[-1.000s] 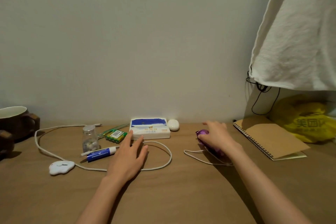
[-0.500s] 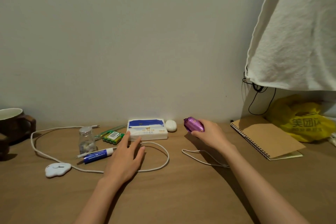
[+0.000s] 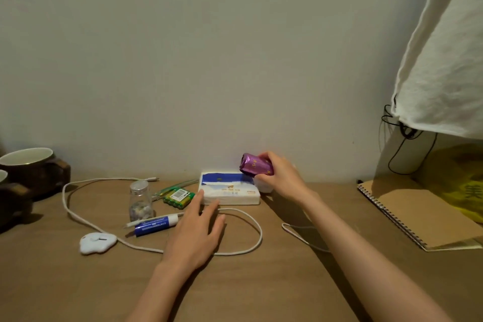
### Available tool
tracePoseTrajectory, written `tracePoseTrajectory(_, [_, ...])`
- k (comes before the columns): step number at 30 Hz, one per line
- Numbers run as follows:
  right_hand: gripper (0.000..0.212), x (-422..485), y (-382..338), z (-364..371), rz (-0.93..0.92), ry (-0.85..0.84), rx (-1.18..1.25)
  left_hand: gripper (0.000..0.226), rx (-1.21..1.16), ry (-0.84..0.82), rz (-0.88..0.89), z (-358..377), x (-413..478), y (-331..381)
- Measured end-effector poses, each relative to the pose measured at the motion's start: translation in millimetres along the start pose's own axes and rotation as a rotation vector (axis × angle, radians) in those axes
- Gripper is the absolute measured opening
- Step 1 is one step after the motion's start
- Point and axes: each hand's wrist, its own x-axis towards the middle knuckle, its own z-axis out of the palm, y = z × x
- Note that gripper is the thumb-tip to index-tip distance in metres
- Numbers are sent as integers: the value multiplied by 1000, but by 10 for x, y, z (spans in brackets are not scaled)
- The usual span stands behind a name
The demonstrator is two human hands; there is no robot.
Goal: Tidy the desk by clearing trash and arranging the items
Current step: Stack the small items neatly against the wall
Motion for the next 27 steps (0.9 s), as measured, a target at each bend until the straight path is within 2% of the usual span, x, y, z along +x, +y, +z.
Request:
tracePoseTrajectory(4, [44, 176, -185, 180, -118, -41, -138, 53, -1, 1, -7, -14, -6, 18])
tracePoseTrajectory(10, [52, 206, -326, 411, -177, -9, -136, 53, 35, -4, -22, -31, -14, 51])
tracePoseTrajectory(13, [49, 174, -387, 517, -221, 70, -89, 53, 48, -3, -21, -37, -19, 55])
tracePoseTrajectory(16, [35, 138, -377, 560, -197, 138, -99, 53, 56, -3, -21, -43, -30, 69])
tracePoseTrajectory(20, [36, 113, -345, 549, -162, 138, -155, 50, 62, 11, -33, -85, -47, 109])
tracePoseTrajectory(24, [33, 129, -491, 442, -226, 149, -196, 37, 143, 204, -17, -212, -86, 153])
tracePoseTrajectory(27, [33, 122, -736, 429, -312, 68, -90, 30, 258, 323, -45, -347, -132, 122])
